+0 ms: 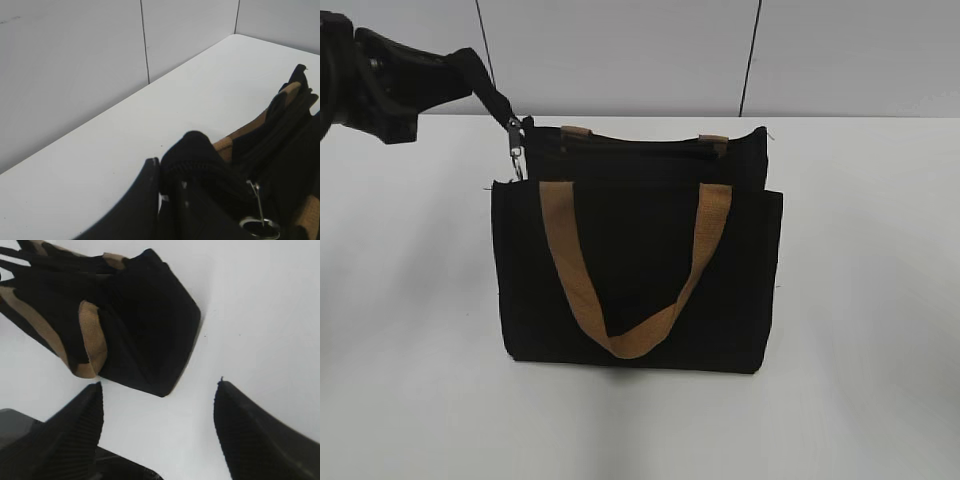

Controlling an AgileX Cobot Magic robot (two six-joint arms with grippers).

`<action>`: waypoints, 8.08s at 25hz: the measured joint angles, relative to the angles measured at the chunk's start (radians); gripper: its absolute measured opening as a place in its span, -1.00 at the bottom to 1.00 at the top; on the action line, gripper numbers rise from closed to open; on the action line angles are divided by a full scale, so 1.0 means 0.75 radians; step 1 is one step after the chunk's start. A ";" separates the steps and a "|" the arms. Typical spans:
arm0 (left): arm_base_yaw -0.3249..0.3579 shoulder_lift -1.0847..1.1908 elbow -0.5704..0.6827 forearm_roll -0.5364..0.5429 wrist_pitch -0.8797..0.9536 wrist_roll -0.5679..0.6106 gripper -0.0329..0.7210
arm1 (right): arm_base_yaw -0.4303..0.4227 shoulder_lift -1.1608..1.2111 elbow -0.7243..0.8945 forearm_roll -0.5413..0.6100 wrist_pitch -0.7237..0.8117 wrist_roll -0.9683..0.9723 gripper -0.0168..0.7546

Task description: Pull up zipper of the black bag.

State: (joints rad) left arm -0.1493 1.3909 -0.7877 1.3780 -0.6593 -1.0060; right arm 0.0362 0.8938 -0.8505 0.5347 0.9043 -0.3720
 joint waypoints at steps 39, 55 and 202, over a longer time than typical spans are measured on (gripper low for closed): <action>-0.002 0.001 -0.004 -0.064 -0.081 0.000 -0.86 | 1.010 1.213 -0.681 -0.512 -0.686 0.602 -0.21; -0.002 0.001 -0.004 -0.081 -0.133 0.000 -0.86 | 1.010 1.272 -0.682 -0.429 -0.799 0.680 -0.39; -0.854 -0.774 -0.021 -1.674 2.301 1.184 0.60 | 0.693 -0.159 0.020 -0.575 0.408 0.159 0.57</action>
State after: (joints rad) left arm -0.7900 0.8105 -0.8038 0.1228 1.0665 -0.1183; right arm 0.5562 0.7744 -0.8354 0.1036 1.2103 -0.2526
